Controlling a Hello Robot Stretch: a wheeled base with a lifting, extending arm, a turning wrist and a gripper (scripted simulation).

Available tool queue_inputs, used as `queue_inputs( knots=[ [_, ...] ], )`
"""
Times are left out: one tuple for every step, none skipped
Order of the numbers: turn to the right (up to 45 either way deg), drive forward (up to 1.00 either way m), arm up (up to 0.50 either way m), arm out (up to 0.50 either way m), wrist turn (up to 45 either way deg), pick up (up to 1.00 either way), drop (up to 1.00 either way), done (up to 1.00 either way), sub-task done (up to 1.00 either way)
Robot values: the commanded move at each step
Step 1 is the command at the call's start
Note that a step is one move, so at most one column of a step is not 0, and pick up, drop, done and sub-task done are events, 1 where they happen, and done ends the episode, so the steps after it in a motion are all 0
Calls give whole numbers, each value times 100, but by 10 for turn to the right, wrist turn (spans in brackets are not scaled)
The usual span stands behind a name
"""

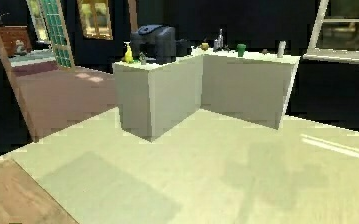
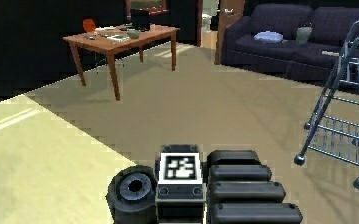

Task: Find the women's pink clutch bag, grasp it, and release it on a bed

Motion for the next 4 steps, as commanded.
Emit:
queue_inputs(
  knots=[
    [150,0,0,0,0,0,0,0,0],
    [0,40,0,0,0,0,0,0,0],
    [-210,0,0,0,0,0,0,0,0],
    [0,30,0,0,0,0,0,0,0]
  ],
)
